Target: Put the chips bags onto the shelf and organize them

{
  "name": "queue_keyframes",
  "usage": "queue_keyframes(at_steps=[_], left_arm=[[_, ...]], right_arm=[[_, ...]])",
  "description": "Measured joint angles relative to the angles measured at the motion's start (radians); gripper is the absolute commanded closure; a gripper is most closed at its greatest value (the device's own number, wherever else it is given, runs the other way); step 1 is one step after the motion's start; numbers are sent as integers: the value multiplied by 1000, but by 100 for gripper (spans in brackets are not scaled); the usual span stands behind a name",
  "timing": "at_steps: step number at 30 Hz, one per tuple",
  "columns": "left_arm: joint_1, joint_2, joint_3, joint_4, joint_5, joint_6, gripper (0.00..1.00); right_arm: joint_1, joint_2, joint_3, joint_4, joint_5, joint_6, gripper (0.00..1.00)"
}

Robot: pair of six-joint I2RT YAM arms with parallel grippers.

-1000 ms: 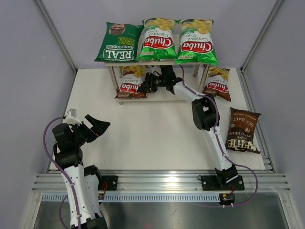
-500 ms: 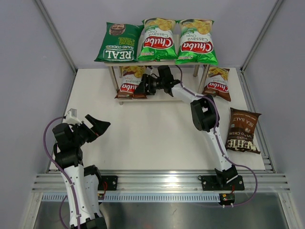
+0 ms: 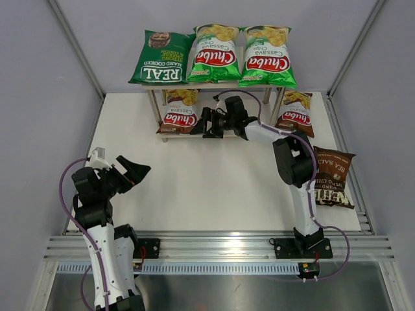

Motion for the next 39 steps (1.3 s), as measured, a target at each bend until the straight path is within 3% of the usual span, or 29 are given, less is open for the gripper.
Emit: queue_keyframes(at_steps=[12,20,24,30,33,39], left_arm=[[-22,13,14,-16,-11,19,1],[-47,103,124,-58,-125,42,1],[-47,155,152,-58,-187,49,1],[-95,266,185,-76,-213,61,1],[-173,323,207,-80,-237,73,1],[-249,342,240,-83,-275,89,1]], right_arm=[[5,-219,-279,-26,-38,-3,0],[13,-528,-588,-122,-15,-67,1],[16,-722,-727,-215,74,-69,1],[9,-1036,-808,-401,354,-53,1],[-57,-1151,-807,-472,473,-40,1],[-391,-1210,-824,-520,544,8,1]])
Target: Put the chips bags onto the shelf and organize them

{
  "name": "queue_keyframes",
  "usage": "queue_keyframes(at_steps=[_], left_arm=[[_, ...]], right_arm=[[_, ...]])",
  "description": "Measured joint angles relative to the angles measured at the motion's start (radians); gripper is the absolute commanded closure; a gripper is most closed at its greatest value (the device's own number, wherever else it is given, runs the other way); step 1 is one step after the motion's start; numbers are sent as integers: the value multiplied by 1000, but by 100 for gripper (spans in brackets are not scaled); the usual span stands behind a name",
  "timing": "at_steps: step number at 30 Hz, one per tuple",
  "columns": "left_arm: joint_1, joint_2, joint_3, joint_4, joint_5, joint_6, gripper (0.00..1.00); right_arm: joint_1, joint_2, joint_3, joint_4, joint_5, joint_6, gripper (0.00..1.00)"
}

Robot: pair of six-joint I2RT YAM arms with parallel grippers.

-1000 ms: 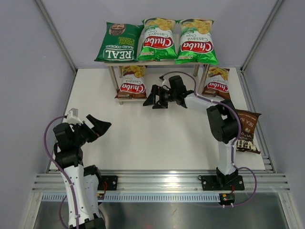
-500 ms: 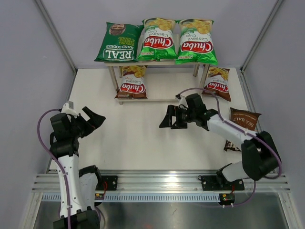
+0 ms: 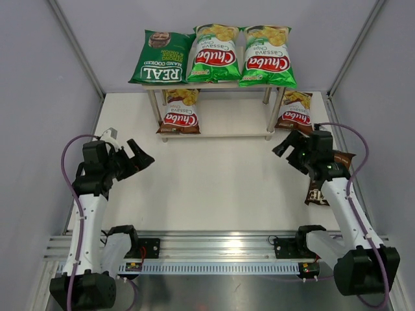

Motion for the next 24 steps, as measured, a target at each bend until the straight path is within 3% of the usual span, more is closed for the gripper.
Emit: queue_keyframes(at_steps=[5,8,17,24], left_arm=[[-20,-63,-5,-3,-23,2,1],[-53,-103,-10,-3,-33,2,1],[-177,-144,-14,-2,-42,10,1],[-304,-166,-25,5,-23,19,1]], right_arm=[[-276,-29,-5,-6,-13,38,1],[-407,33,22,11,-42,53,1],[-523,230,114,104,-96,37,2],[-585,362,115,368,-296,27,5]])
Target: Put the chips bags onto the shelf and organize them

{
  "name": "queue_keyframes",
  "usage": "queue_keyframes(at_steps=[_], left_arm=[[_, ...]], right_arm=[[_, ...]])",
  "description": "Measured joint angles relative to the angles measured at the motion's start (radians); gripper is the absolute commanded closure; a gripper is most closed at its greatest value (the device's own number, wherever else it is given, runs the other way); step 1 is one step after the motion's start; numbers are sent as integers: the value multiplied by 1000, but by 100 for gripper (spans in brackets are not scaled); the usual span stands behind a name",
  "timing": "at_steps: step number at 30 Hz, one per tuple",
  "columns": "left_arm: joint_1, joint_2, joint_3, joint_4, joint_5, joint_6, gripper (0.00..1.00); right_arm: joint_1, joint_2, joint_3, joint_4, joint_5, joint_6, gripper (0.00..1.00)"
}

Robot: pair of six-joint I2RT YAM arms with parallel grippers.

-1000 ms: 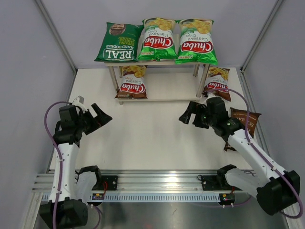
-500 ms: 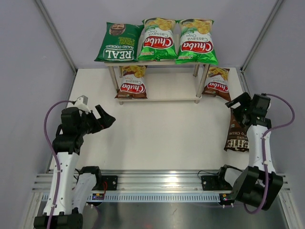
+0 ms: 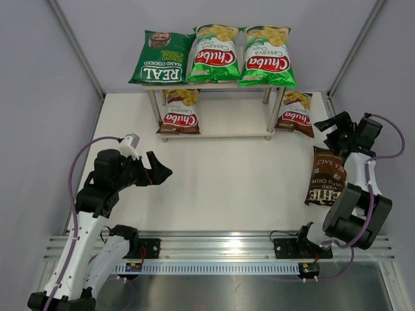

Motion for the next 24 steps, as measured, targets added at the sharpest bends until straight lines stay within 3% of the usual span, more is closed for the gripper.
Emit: queue_keyframes(at_steps=[7,13,17,24], left_arm=[[-77,-14,-2,1,11,9,1],[-96,-19,-2,1,11,16,1],[-113,-19,-2,0,13,20,1],[-134,-19,-2,1,27,24,1]], right_arm=[[2,342,247,90,-177,-53,6],[1,499,410,59,-225,-140,8],[1,655,577,-7,-308,-188,9],[30,865,775,-217,-310,-314,8]])
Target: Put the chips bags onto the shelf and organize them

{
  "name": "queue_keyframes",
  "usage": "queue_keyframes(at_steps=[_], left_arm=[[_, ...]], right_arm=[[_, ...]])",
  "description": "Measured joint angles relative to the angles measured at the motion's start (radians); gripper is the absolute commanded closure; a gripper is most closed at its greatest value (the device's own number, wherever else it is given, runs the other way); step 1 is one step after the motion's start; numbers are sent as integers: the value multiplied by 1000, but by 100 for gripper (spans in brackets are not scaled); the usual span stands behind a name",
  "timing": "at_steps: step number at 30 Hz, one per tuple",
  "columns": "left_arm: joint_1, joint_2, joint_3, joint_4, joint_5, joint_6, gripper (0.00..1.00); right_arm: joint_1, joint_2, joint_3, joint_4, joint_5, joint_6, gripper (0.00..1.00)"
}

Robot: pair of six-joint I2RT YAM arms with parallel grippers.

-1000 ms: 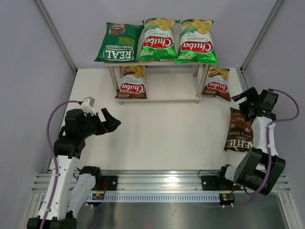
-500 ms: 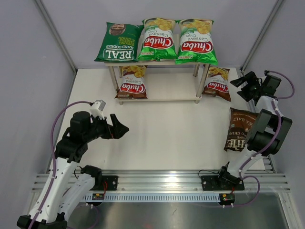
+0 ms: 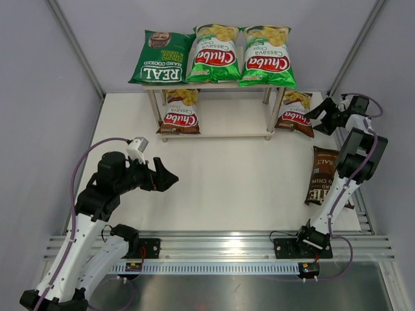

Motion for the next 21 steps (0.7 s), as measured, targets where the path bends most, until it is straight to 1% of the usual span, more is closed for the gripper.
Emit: queue_keyframes(at_steps=[1,3,4,6,8,9,11,15,18,19,21], left_arm=[[-1,1,0,0,3,1,1],[-3,5,0,2,6,1,1],[-3,8,0,3,6,2,1],[-5,13,0,3,7,3,1],[-5,20,0,3,7,3,1],[-5,22,0,3,7,3,1],[-5,26,0,4,7,3,1],[-5,32,0,5,7,3,1],[-5,34,0,5,6,3,1],[-5,35,0,5,6,3,1],[-5,36,0,5,6,3,1]], right_arm=[[11,31,34,-32,0,-18,9],[39,88,92,-86,0,-49,15],[53,108,109,-109,-2,-61,19],[71,131,122,-130,-9,-72,36],[84,135,122,-142,-30,-71,48],[85,134,122,-141,-40,-70,59],[85,129,124,-130,-64,-60,62],[85,90,94,-104,-72,-43,81],[84,23,28,-77,-40,-14,92],[84,2,11,-74,-23,-5,99],[80,-47,-35,-64,23,23,100]])
